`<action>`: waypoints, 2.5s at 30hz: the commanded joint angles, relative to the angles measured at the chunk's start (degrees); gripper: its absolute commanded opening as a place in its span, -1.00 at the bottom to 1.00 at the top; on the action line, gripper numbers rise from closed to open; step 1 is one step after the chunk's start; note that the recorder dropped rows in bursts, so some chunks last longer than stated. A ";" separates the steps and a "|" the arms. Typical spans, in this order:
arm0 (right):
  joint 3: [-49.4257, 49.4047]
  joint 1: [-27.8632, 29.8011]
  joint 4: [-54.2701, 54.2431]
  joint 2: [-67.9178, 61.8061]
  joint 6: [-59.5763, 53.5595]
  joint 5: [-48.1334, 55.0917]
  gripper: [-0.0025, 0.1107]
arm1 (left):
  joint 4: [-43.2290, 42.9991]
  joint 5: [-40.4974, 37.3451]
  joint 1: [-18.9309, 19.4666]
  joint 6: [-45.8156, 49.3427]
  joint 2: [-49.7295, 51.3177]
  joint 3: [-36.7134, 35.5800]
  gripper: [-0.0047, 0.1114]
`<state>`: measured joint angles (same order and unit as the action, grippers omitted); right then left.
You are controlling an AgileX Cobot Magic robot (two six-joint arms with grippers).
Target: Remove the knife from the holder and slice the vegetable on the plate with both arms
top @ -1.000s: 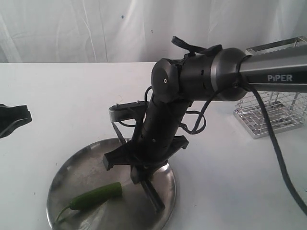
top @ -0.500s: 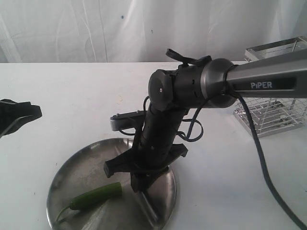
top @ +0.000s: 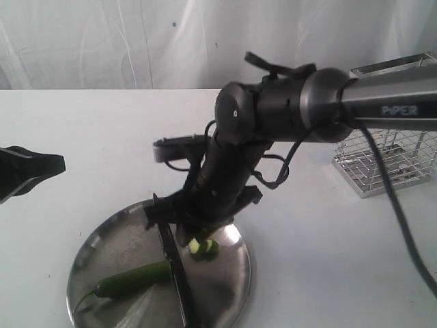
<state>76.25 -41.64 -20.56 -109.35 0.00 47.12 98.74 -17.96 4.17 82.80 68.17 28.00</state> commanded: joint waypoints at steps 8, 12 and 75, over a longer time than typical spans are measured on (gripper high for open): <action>4.34 0.73 22.35 18.34 0.42 -4.14 -0.96 | 1.20 -2.30 -0.33 1.43 8.21 0.09 -0.92; 4.34 0.73 31.24 25.52 3.36 -3.43 -0.96 | 1.20 -0.29 -0.33 1.58 9.03 0.09 -0.92; -27.27 19.67 64.24 62.05 37.48 -15.32 -0.96 | 1.20 -1.34 -0.33 5.05 9.31 -0.03 -0.92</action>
<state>51.86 -22.59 41.95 -50.95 36.94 32.52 98.74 -18.18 4.17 87.63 77.44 28.00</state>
